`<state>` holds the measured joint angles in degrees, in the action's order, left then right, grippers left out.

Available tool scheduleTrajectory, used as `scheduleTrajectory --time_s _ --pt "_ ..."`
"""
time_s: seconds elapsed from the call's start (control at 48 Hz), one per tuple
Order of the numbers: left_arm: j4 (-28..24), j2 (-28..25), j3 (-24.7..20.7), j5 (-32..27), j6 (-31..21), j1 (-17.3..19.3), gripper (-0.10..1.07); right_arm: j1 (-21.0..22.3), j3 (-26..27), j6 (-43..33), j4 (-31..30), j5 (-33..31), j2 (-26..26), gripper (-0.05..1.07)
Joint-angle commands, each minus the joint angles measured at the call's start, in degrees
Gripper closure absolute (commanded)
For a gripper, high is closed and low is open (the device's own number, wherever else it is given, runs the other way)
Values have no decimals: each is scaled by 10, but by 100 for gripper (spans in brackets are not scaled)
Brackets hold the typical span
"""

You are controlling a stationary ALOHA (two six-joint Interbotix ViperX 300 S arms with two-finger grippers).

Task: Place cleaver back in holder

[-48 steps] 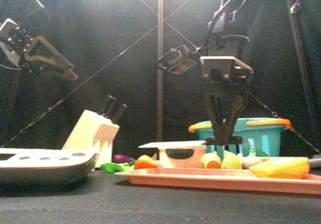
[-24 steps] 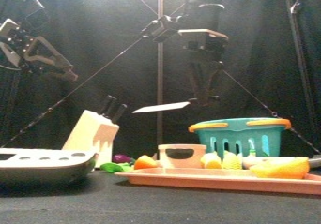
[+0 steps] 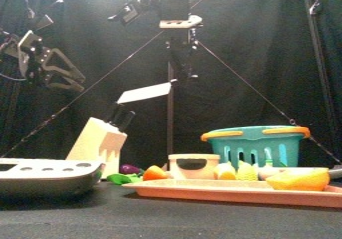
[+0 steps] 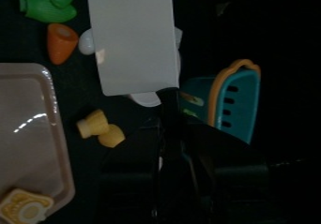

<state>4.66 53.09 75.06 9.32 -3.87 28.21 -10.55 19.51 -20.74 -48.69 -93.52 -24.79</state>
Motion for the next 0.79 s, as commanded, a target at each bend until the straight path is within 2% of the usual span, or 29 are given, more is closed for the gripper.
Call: scheduleTrajectory --time_s 0.0,0.271,0.521,0.771 --pt "28 -2 0 5 1 19 11 11 37 27 -20 -4 1 50" --pt "85 -2 4 2 1 31 11 36 50 87 -93 -4 -24 50" --pt "94 -3 11 -18 -2 48 11 41 71 132 -112 1 -42 50" --pt "134 -3 4 -75 -1 62 11 40 145 194 -133 1 -71 50"
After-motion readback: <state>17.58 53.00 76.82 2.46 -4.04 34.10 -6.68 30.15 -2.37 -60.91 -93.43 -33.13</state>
